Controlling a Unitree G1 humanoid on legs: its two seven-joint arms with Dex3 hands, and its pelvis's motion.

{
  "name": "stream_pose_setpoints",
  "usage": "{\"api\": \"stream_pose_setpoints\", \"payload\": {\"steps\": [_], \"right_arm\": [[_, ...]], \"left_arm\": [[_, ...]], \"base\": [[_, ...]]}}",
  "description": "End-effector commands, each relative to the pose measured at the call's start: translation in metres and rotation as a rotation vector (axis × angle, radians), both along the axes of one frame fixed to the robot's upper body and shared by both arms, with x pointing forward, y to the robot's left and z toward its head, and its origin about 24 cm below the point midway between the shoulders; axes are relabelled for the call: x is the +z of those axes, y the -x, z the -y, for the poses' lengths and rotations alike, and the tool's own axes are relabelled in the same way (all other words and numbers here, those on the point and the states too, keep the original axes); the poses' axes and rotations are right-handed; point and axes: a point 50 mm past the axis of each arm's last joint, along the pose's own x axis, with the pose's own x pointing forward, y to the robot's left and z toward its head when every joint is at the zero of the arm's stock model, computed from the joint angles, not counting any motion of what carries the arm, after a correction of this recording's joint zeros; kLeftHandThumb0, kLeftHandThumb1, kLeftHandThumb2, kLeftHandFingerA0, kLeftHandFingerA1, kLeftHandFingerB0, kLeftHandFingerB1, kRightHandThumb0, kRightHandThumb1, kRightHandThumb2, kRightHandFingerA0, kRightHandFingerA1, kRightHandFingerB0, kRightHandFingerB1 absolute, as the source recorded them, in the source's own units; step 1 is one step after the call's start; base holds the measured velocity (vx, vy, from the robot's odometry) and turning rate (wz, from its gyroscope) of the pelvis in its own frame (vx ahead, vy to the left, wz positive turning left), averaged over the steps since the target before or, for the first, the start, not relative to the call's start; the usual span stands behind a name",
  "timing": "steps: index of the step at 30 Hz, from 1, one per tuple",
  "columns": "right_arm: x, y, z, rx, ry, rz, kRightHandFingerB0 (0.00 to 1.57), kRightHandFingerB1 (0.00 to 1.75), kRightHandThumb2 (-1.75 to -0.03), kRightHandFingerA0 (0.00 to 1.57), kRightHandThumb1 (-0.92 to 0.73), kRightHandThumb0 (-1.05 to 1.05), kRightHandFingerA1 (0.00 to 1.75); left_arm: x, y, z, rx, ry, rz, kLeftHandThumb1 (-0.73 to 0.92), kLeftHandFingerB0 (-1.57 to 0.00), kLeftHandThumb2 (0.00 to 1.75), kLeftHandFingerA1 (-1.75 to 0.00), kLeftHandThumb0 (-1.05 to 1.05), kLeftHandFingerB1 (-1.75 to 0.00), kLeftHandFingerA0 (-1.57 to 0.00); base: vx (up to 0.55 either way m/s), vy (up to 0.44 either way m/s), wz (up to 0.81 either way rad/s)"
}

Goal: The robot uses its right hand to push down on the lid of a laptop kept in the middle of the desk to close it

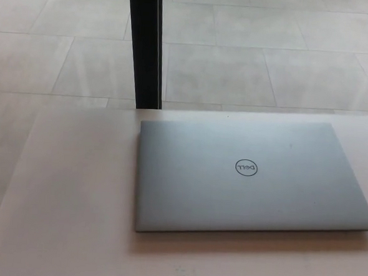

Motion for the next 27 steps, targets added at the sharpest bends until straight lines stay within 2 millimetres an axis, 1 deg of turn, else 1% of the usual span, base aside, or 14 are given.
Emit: {"api": "stream_pose_setpoints", "payload": {"steps": [1, 2, 3, 4, 6, 12, 13, 15, 16, 17, 22, 23, 24, 27], "right_arm": [[0.0076, 0.0012, 0.0039, -0.015, 0.044, 0.013, 0.05, 0.83, -0.66, 0.0, -0.74, -0.87, 0.95], [0.0084, 0.0008, 0.0033, -0.016, 0.047, 0.026, 0.17, 0.74, -1.03, 0.07, -0.61, -0.93, 0.77], [0.0085, 0.0007, 0.0031, -0.015, 0.05, 0.03, 0.06, 0.89, -0.53, 0.06, -0.81, -0.86, 1.18], [0.0086, 0.0008, 0.0033, -0.017, 0.053, 0.026, 0.13, 0.74, -0.94, 0.35, -0.59, -0.9, 0.97], [0.0087, 0.0009, 0.0033, -0.015, 0.056, 0.023, 0.03, 0.86, -0.62, 0.37, -0.75, -0.88, 1.33], [0.0085, 0.0013, 0.003, -0.011, 0.054, 0.023, 0.03, 0.88, -0.58, 0.05, -0.76, -0.9, 1.12], [0.0079, 0.0015, 0.0032, -0.016, 0.051, 0.026, 0.03, 0.85, -0.61, 0.11, -0.73, -0.9, 1.09], [0.0078, 0.0015, 0.0033, -0.018, 0.052, 0.025, 0.03, 0.85, -0.61, 0.11, -0.73, -0.9, 1.09], [0.0083, 0.0013, 0.0037, -0.035, 0.058, 0.024, 0.05, 0.86, -0.61, 0.37, -0.74, -0.86, 1.38], [0.0089, 0.0013, 0.0038, -0.04, 0.071, 0.016, 0.05, 0.85, -0.63, 0.58, -0.75, -0.84, 1.44], [0.0107, 0.0006, 0.0036, -0.044, 0.083, 0.021, 0.04, 0.85, -0.63, 0.65, -0.75, -0.83, 1.49], [0.0099, 0.0006, 0.0038, -0.043, 0.087, 0.003, 0.02, 0.89, -0.63, 0.3, -0.76, -0.84, 1.27], [0.0098, 0.0006, 0.0036, -0.042, 0.088, 0.006, 0.04, 0.86, -0.62, 0.39, -0.76, -0.84, 1.48], [0.0096, 0.0004, 0.0037, -0.044, 0.074, 0.021, 0.04, 0.88, -0.62, 0.56, -0.75, -0.87, 1.4]], "left_arm": [[0.0057, 0.0001, -0.006, 0.009, -0.025, 0.001, 0.85, -0.27, 0.72, -0.45, -1.05, -0.37, -0.35], [0.006, -0.0001, -0.0058, 0.002, -0.031, 0.001, 0.84, -0.25, 0.73, -0.45, -1.05, -0.36, -0.34], [0.0058, 0.0, -0.0059, 0.004, -0.031, -0.005, 0.85, -0.25, 0.73, -0.44, -1.05, -0.35, -0.35], [0.0057, 0.0001, -0.0058, 0.01, -0.022, 0.006, 0.83, -0.25, 0.72, -0.45, -1.05, -0.37, -0.33], [0.0056, 0.0001, -0.0059, 0.015, -0.017, 0.009, 0.59, -0.21, 1.15, -0.5, -1.05, -0.44, -0.28], [0.0066, -0.0005, -0.0065, 0.002, -0.028, 0.006, 0.84, -0.25, 0.72, -0.43, -1.05, -0.35, -0.34], [0.0069, -0.0008, -0.0066, 0.003, -0.028, 0.007, 0.59, -0.19, 1.15, -0.5, -1.05, -0.43, -0.27], [0.007, -0.0009, -0.0066, 0.003, -0.027, 0.008, 0.59, -0.19, 1.15, -0.5, -1.05, -0.43, -0.27], [0.007, -0.0008, -0.0066, 0.005, -0.02, 0.016, 0.83, -0.24, 0.72, -0.45, -1.05, -0.36, -0.32], [0.0067, -0.0006, -0.0065, 0.004, -0.024, 0.01, 0.83, -0.25, 0.73, -0.43, -1.05, -0.36, -0.33], [0.0077, -0.0017, -0.0072, 0.006, -0.029, 0.007, 0.84, -0.27, 0.73, -0.43, -1.05, -0.35, -0.35], [0.008, -0.0019, -0.0072, 0.006, -0.021, 0.015, 0.6, -0.19, 1.15, -0.5, -1.05, -0.43, -0.27], [0.0084, -0.0023, -0.0074, 0.005, -0.023, 0.015, 0.85, -0.24, 0.73, -0.42, -1.05, -0.35, -0.33], [0.0087, -0.0028, -0.0077, 0.008, -0.029, 0.009, 0.84, -0.26, 0.73, -0.44, -1.05, -0.36, -0.35]], "base": [[0.0, 0.0, 0.0], [0.0, 0.0, 0.0], [0.0, 0.0, 0.0], [0.0, 0.0, 0.0], [0.0, 0.0, 0.0], [0.0, 0.0, 0.0], [0.0, 0.0, 0.0], [0.0, 0.0, 0.0], [0.0, 0.0, 0.0], [0.0, 0.0, 0.0], [0.0, 0.0, 0.0], [0.0, 0.0, 0.0], [0.0, 0.0, 0.0], [0.0, 0.0, 0.0]]}}
